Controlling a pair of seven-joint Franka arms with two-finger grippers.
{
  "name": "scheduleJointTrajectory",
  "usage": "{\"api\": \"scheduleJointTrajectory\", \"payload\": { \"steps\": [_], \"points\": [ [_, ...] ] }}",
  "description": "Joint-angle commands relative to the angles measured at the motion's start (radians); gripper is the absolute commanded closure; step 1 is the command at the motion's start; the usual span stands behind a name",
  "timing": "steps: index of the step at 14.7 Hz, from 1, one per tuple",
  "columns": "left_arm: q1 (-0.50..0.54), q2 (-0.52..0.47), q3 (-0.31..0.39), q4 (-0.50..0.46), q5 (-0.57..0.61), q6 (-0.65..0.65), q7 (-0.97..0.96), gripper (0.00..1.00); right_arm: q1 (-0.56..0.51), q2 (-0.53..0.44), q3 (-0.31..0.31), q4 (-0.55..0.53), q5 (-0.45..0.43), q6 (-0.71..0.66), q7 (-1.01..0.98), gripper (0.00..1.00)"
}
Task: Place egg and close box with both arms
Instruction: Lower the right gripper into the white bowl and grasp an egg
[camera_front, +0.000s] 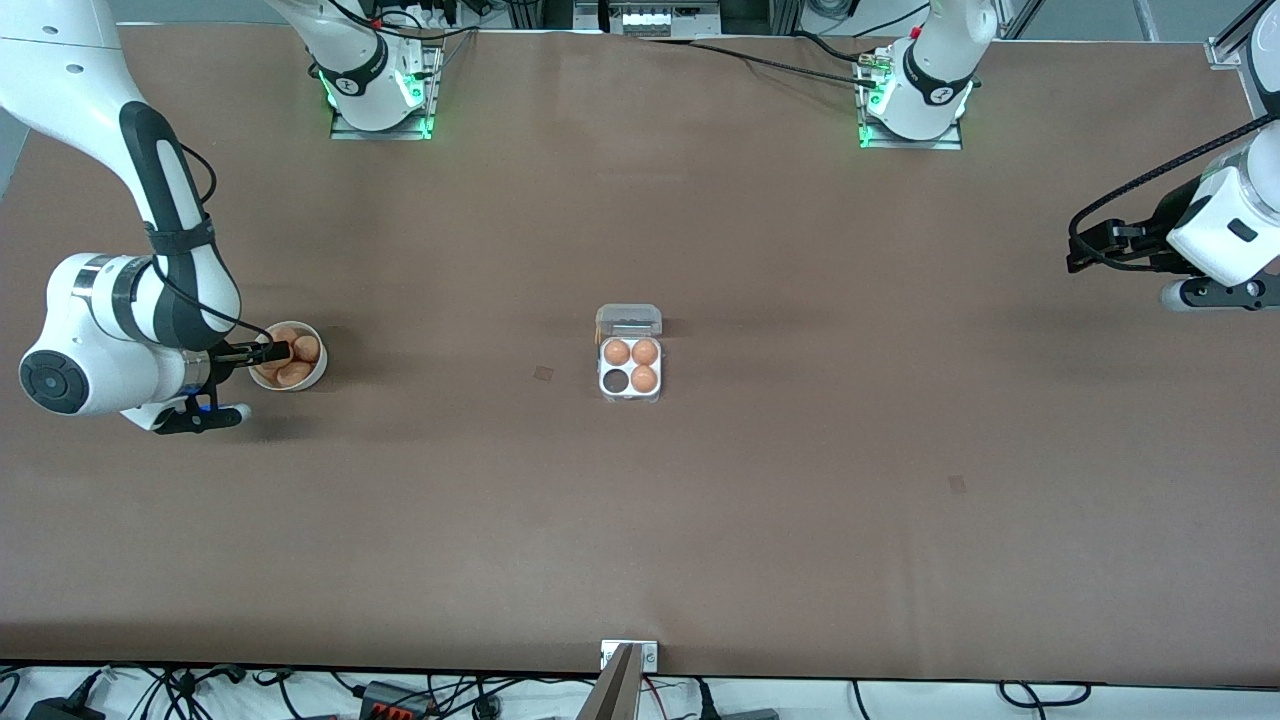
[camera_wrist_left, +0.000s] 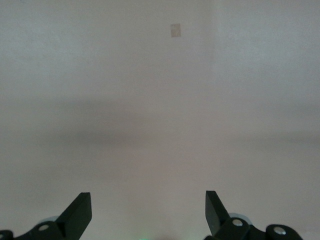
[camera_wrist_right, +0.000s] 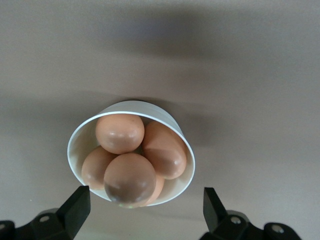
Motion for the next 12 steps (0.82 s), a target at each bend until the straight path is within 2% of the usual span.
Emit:
{"api": "scheduleJointTrajectory", "payload": {
  "steps": [1, 3, 4, 6, 10, 12],
  "points": [
    [0.003, 0.016, 0.001, 0.03, -0.007, -0.013, 0.021, 0.0, -0.003, 0.015, 0.011, 0.018, -0.006, -0.002, -0.014, 0.08],
    [0.003, 0.016, 0.0, 0.03, -0.007, -0.013, 0.021, 0.0, -0.003, 0.016, 0.013, 0.018, -0.004, -0.003, -0.008, 0.16],
    [0.003, 0.016, 0.0, 0.03, -0.007, -0.013, 0.021, 0.0, -0.003, 0.021, 0.014, 0.017, -0.004, -0.003, -0.008, 0.16],
    [0.003, 0.016, 0.001, 0.03, -0.007, -0.013, 0.021, 0.0, -0.002, 0.022, 0.014, 0.015, -0.004, -0.006, -0.01, 0.25],
    [0.003, 0.016, 0.001, 0.03, -0.007, -0.013, 0.021, 0.0, 0.0, 0.038, 0.016, 0.016, -0.004, -0.003, -0.011, 0.32],
    [0.003, 0.016, 0.0, 0.03, -0.007, -0.013, 0.021, 0.0, 0.007, 0.036, 0.016, 0.02, -0.004, -0.003, -0.007, 0.49]
  ]
}}
